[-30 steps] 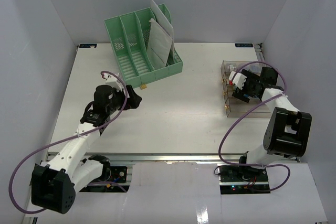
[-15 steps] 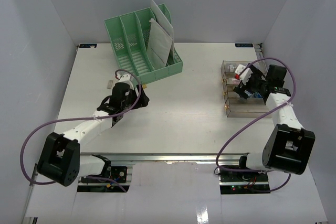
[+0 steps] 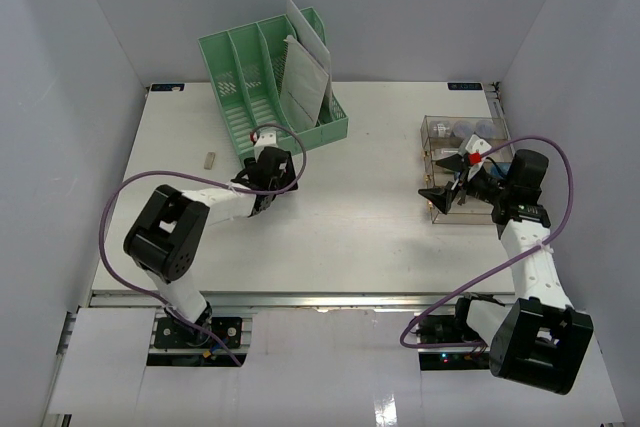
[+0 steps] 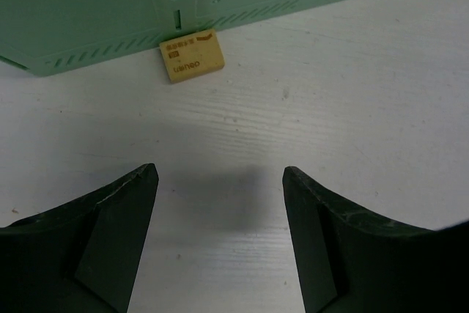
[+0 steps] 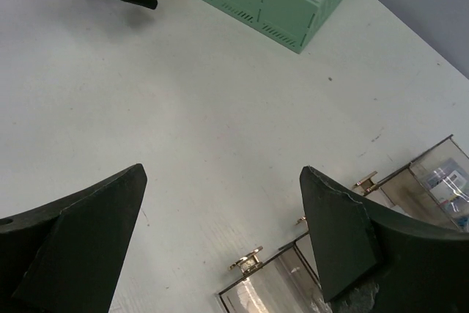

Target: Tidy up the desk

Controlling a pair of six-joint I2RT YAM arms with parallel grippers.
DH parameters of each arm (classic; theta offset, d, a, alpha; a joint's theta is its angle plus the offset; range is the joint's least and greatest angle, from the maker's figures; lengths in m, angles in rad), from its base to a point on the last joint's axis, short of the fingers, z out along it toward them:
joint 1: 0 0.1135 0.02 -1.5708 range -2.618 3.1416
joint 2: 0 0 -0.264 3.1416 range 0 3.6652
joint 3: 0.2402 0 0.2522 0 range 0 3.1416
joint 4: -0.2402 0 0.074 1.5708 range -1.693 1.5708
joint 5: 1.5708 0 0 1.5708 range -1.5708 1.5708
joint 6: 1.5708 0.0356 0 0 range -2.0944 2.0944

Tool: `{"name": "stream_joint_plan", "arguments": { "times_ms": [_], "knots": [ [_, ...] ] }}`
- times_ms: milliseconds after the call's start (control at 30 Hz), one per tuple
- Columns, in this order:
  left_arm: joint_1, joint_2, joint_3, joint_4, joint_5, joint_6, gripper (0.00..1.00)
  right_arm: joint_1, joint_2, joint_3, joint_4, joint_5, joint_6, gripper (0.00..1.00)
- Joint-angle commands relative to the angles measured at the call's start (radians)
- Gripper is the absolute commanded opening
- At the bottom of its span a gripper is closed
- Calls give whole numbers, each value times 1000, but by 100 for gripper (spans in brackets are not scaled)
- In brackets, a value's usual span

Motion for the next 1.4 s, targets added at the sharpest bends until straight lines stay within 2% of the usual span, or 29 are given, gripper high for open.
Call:
{"name": "stream_joint_plan", "arguments": {
  "times_ms": [0,333,667,967,1100,1267,1367],
  "knots": [
    [-1,56,55,110,-119,-12,79,-3,-8,-4,71,-66,73,91],
    [-1,173,103,238,-192,8,78,-5,-7,-16,95,-78,83,91],
    [-1,270,175,188,-258,-42,70,-5,-6,-22,101,-77,78,91],
    [-1,274,170,152,-280,-66,54,-3,-5,-27,103,-77,77,91],
    [-1,231,137,150,-212,-80,43,-3,-9,-31,103,-78,73,91],
    [-1,121,57,156,-62,-99,36,-5,-9,-31,88,-100,66,91],
    [-2,18,-2,155,144,-98,35,9,3,-17,46,-117,57,92]
  ]
}}
